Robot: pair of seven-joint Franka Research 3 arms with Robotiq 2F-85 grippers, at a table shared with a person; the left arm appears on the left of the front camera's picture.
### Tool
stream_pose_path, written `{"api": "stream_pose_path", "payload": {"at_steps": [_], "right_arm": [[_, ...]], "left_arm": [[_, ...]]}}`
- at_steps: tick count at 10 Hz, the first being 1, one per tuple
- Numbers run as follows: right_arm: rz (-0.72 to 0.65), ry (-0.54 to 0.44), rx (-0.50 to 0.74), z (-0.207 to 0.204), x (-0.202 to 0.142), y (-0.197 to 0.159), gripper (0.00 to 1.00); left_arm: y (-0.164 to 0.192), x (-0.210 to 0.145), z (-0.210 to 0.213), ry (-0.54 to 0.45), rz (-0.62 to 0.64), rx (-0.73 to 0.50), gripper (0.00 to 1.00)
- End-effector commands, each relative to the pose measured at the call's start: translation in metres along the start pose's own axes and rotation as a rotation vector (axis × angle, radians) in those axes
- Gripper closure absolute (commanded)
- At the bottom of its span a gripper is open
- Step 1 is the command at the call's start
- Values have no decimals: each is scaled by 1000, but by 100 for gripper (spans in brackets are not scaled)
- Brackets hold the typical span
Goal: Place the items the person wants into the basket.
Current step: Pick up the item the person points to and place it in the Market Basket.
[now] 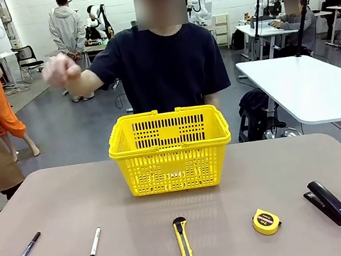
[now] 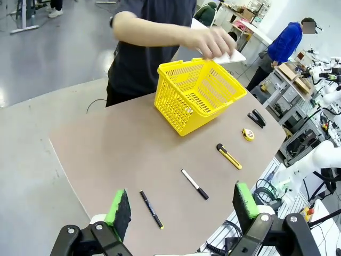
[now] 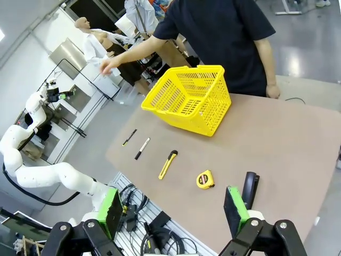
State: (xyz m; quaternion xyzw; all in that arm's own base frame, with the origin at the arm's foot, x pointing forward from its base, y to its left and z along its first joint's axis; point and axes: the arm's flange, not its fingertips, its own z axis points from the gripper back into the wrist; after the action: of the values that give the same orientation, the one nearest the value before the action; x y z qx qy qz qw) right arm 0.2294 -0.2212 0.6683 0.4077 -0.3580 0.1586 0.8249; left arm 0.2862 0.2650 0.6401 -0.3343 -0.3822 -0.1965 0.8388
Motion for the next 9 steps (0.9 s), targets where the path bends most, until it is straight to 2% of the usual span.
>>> {"api": "stream_pose_path", "payload": {"at_steps": [1, 9], "right_arm": [[12, -9, 18, -1, 2, 0, 0], [12, -9, 18, -1, 2, 0, 0]], "left_arm": [[1, -1, 0, -16, -22, -15, 0], [1, -1, 0, -16, -22, -15, 0]]}}
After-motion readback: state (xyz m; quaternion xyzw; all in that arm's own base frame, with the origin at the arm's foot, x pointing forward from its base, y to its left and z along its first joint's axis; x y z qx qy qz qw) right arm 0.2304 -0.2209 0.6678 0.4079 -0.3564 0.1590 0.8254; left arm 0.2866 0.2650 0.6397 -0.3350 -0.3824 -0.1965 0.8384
